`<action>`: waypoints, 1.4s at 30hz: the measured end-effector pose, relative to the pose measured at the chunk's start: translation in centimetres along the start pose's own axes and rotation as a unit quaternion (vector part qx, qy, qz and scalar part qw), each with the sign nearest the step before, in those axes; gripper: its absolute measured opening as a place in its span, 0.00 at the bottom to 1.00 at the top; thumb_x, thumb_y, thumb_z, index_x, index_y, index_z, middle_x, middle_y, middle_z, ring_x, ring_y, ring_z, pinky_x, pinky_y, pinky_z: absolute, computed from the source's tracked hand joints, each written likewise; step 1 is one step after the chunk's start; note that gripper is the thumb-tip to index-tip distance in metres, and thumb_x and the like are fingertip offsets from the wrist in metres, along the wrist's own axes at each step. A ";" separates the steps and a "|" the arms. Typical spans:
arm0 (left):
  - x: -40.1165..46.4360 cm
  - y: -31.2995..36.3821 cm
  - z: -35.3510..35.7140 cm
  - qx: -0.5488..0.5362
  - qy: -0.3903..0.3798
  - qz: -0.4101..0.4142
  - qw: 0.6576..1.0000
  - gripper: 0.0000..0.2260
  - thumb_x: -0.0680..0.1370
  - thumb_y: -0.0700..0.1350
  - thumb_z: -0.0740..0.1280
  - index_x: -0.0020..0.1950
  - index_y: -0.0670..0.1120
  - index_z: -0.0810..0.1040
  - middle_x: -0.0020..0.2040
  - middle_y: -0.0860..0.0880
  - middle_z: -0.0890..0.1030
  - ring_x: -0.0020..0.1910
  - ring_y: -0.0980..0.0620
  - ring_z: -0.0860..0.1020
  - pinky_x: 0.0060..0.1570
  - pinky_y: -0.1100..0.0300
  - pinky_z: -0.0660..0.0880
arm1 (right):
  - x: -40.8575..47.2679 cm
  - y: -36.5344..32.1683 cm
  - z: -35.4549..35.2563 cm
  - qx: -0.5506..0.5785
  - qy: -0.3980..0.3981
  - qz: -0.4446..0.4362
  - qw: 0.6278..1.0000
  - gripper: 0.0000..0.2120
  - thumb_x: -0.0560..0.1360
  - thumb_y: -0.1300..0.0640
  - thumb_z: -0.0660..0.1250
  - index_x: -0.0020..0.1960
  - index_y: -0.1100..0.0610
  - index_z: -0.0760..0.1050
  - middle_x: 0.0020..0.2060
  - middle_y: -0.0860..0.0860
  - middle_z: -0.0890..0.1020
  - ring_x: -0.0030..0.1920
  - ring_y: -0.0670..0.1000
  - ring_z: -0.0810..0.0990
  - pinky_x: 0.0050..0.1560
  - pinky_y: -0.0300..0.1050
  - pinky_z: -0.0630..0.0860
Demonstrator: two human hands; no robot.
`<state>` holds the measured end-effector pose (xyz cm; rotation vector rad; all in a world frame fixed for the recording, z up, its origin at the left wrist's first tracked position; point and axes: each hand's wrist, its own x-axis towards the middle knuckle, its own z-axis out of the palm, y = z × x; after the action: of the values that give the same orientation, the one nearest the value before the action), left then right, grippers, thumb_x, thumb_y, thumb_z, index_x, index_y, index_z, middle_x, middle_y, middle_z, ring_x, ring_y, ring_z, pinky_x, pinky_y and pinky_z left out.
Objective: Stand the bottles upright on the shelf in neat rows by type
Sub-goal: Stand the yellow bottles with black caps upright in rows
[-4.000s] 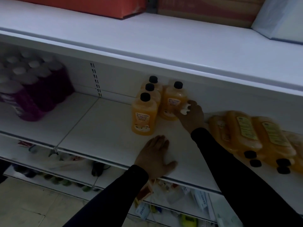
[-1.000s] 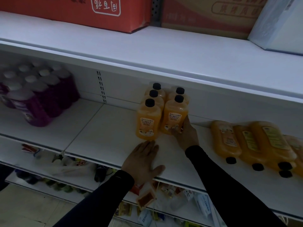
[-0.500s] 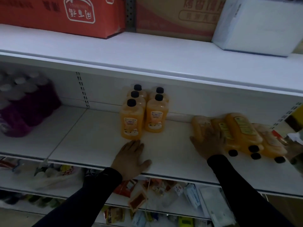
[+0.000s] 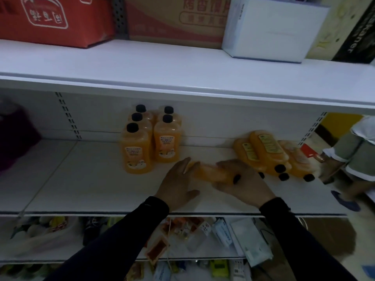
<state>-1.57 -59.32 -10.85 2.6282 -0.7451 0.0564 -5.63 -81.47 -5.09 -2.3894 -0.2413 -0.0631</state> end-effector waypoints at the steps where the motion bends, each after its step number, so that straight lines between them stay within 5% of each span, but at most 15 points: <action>1: 0.2 0.2 0.0 -0.030 0.003 -0.005 1.000 0.35 0.77 0.56 0.67 0.78 0.50 0.54 0.78 0.46 0.55 0.75 0.47 0.57 0.71 0.56 0.57 | 0.4 -1.0 -0.6 0.003 -0.001 -0.006 1.000 0.24 0.60 0.31 0.71 0.55 0.30 0.71 0.53 0.31 0.74 0.55 0.30 0.72 0.47 0.21 0.67; 4: 0.0 0.0 -0.2 -0.178 -0.007 -0.028 0.984 0.23 0.77 0.51 0.68 0.70 0.47 0.67 0.66 0.47 0.73 0.63 0.47 0.72 0.61 0.57 0.68 | 2.3 -3.4 -1.2 0.014 0.015 -0.015 1.000 0.23 0.60 0.29 0.70 0.53 0.33 0.71 0.52 0.34 0.76 0.52 0.35 0.75 0.48 0.30 0.71; 7: -1.2 -1.4 -0.6 -0.307 -0.049 -0.070 0.948 0.21 0.77 0.50 0.69 0.68 0.52 0.67 0.64 0.54 0.76 0.61 0.54 0.75 0.61 0.58 0.71 | 4.1 -4.2 -0.2 0.101 0.047 -0.003 0.994 0.22 0.62 0.29 0.70 0.51 0.38 0.74 0.49 0.37 0.80 0.50 0.40 0.79 0.49 0.38 0.76; 10: -2.5 -2.9 -1.2 -0.352 -0.059 -0.100 0.929 0.24 0.78 0.50 0.68 0.71 0.55 0.64 0.64 0.58 0.75 0.63 0.57 0.74 0.59 0.67 0.70 | 4.6 -4.0 2.0 0.176 -0.047 0.004 0.983 0.25 0.61 0.34 0.75 0.56 0.30 0.70 0.52 0.37 0.80 0.52 0.40 0.80 0.47 0.33 0.77; 13: -3.3 -3.7 -1.8 -0.314 -0.059 -0.092 0.943 0.25 0.80 0.51 0.65 0.73 0.58 0.60 0.66 0.60 0.73 0.64 0.59 0.73 0.60 0.67 0.70 | 4.5 -3.2 5.1 0.170 -0.094 0.004 0.981 0.37 0.62 0.42 0.79 0.63 0.28 0.62 0.56 0.39 0.78 0.54 0.40 0.80 0.50 0.38 0.80; 19: -5.4 -6.6 -2.0 -0.163 -0.040 -0.110 0.980 0.28 0.80 0.51 0.64 0.78 0.49 0.58 0.75 0.50 0.65 0.72 0.51 0.65 0.69 0.59 0.62 | 5.6 -3.7 7.5 0.173 -0.036 0.003 0.984 0.33 0.65 0.46 0.78 0.64 0.38 0.65 0.53 0.41 0.79 0.49 0.39 0.81 0.41 0.31 0.77; 24: -5.1 -5.0 -1.3 -0.196 0.065 -0.094 0.974 0.31 0.74 0.57 0.70 0.73 0.55 0.61 0.69 0.53 0.67 0.68 0.52 0.65 0.63 0.64 0.63 | 4.8 -5.6 9.6 0.137 0.048 -0.008 0.989 0.29 0.64 0.35 0.73 0.61 0.32 0.63 0.53 0.35 0.77 0.50 0.38 0.78 0.44 0.31 0.74; 26: -4.1 -3.6 -0.9 -0.240 0.059 -0.110 0.963 0.36 0.67 0.61 0.73 0.71 0.58 0.60 0.64 0.57 0.66 0.66 0.55 0.64 0.61 0.61 0.66 | 4.8 -5.5 9.3 0.124 0.025 -0.013 0.992 0.31 0.67 0.28 0.63 0.68 0.30 0.60 0.58 0.36 0.75 0.51 0.41 0.79 0.49 0.38 0.75; 28: -3.1 -3.1 -0.9 -0.236 0.054 -0.133 0.961 0.38 0.65 0.62 0.74 0.70 0.57 0.61 0.60 0.59 0.63 0.64 0.56 0.61 0.58 0.61 0.65 | 5.1 -5.2 8.0 0.165 -0.029 -0.010 0.986 0.23 0.71 0.28 0.57 0.66 0.23 0.59 0.55 0.36 0.78 0.43 0.45 0.83 0.45 0.40 0.77; 30: -2.3 -3.3 -1.2 -0.221 0.035 -0.131 0.966 0.35 0.68 0.57 0.75 0.71 0.53 0.63 0.60 0.57 0.65 0.64 0.55 0.64 0.58 0.62 0.66 | 5.7 -4.3 6.7 0.232 -0.031 0.009 0.972 0.15 0.74 0.34 0.57 0.60 0.21 0.66 0.50 0.37 0.82 0.41 0.47 0.84 0.42 0.39 0.77; 32: -1.6 -3.8 -2.0 -0.242 0.004 -0.112 0.964 0.30 0.72 0.49 0.74 0.71 0.50 0.66 0.62 0.55 0.71 0.61 0.57 0.69 0.55 0.70 0.68 | 6.5 -2.9 5.8 0.267 -0.010 0.015 0.963 0.20 0.74 0.47 0.61 0.63 0.30 0.69 0.55 0.41 0.80 0.50 0.47 0.81 0.48 0.42 0.77; 34: -1.4 -4.0 -3.3 -0.279 -0.051 -0.113 0.952 0.23 0.75 0.43 0.71 0.68 0.50 0.68 0.54 0.56 0.74 0.55 0.57 0.71 0.47 0.75 0.68 | 6.8 -2.0 5.4 0.251 -0.074 0.005 0.965 0.29 0.73 0.54 0.66 0.68 0.32 0.62 0.65 0.42 0.74 0.62 0.44 0.75 0.61 0.45 0.73; 36: -1.4 -3.9 -4.0 -0.339 -0.084 -0.091 0.932 0.13 0.77 0.39 0.67 0.61 0.46 0.71 0.50 0.49 0.76 0.50 0.52 0.73 0.46 0.68 0.71 | 6.7 -2.0 5.7 0.193 -0.150 -0.009 0.970 0.36 0.70 0.48 0.71 0.67 0.25 0.56 0.66 0.34 0.70 0.65 0.38 0.71 0.62 0.37 0.72; 38: -1.8 -4.0 -4.3 -0.273 -0.065 -0.071 0.957 0.13 0.77 0.42 0.67 0.61 0.44 0.73 0.57 0.45 0.78 0.54 0.50 0.75 0.53 0.58 0.74 | 6.7 -2.1 5.9 0.187 -0.155 0.004 0.970 0.37 0.66 0.45 0.76 0.64 0.25 0.58 0.61 0.31 0.74 0.60 0.35 0.75 0.53 0.32 0.75; 42: -4.6 -6.5 -3.6 -0.023 -0.074 -0.135 0.988 0.27 0.79 0.59 0.62 0.74 0.48 0.64 0.72 0.47 0.67 0.69 0.48 0.66 0.65 0.57 0.65 | 6.5 -1.8 6.8 0.194 -0.092 -0.002 0.977 0.34 0.60 0.38 0.78 0.59 0.28 0.64 0.53 0.32 0.78 0.53 0.34 0.78 0.44 0.30 0.77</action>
<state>-1.93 -50.60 -10.66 2.6837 -0.4235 -0.2315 0.28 -74.56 -8.14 -2.0047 -0.3134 0.1880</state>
